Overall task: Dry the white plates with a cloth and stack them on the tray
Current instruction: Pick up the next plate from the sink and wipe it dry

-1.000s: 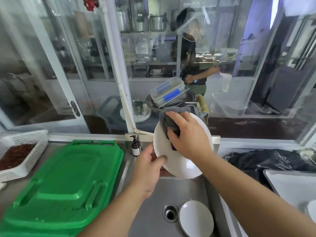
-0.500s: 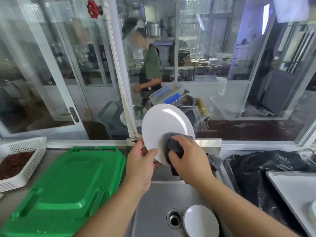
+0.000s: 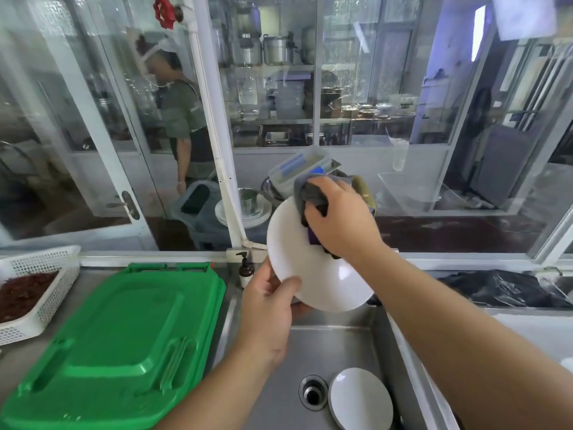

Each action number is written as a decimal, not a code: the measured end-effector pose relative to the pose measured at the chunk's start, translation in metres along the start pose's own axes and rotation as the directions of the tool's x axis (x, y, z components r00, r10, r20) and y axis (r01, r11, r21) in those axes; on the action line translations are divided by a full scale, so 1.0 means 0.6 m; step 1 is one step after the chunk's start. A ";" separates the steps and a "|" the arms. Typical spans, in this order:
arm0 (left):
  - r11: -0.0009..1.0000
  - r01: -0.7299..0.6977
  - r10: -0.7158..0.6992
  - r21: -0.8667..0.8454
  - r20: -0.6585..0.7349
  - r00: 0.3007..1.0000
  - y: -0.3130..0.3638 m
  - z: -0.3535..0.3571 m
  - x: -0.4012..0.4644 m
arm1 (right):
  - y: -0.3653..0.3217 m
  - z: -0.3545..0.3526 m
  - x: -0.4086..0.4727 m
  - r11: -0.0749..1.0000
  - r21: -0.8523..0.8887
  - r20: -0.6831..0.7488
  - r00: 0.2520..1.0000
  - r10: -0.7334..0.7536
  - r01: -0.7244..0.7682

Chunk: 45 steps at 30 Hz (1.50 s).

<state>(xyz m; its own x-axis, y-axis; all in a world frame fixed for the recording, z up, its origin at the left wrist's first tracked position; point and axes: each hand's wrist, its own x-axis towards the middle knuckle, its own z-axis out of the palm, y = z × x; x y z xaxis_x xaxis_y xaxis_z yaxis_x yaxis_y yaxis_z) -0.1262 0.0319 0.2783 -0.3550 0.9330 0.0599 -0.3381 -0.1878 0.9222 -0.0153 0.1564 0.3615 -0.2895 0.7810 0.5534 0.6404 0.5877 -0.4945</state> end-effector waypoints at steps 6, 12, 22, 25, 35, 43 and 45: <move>0.996 -0.079 0.076 -0.034 -0.066 0.995 0.017 -0.009 0.015 | 0.053 -0.011 -0.022 0.971 -0.044 -0.022 0.972 0.235 -0.236; 0.995 -0.100 0.101 0.019 -0.069 0.993 0.007 -0.009 0.021 | 0.079 -0.004 -0.060 0.876 0.233 0.005 0.902 0.432 -0.421; 0.996 -0.069 0.072 0.056 -0.064 0.995 -0.031 -0.002 0.021 | 0.128 0.036 -0.088 0.159 0.802 0.308 0.627 0.716 -0.576; 0.990 -0.001 0.003 0.139 -0.020 1.000 -0.022 0.000 0.029 | 0.135 0.036 -0.088 0.231 0.791 0.239 0.633 0.736 -0.567; 0.826 0.202 -0.352 0.525 0.203 0.914 0.100 -0.053 0.120 | 0.138 -0.029 -0.056 0.763 0.459 0.090 0.878 0.470 -0.455; 0.855 0.130 -0.284 0.502 0.243 0.927 0.068 -0.047 0.112 | 0.128 -0.039 -0.044 0.803 0.459 0.073 0.917 0.393 -0.381; 0.899 0.122 -0.234 0.420 0.225 0.946 0.057 -0.037 0.103 | 0.127 -0.037 -0.043 0.767 0.505 0.034 0.897 0.441 -0.396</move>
<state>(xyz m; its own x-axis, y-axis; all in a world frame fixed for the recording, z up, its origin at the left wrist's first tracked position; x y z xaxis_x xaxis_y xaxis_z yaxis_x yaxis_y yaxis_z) -0.1790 0.0767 0.3051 -0.0605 0.9955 -0.0728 0.0185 0.0741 0.9971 0.0570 0.1764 0.3245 -0.0017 0.9667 0.2558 0.2461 0.2484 -0.9369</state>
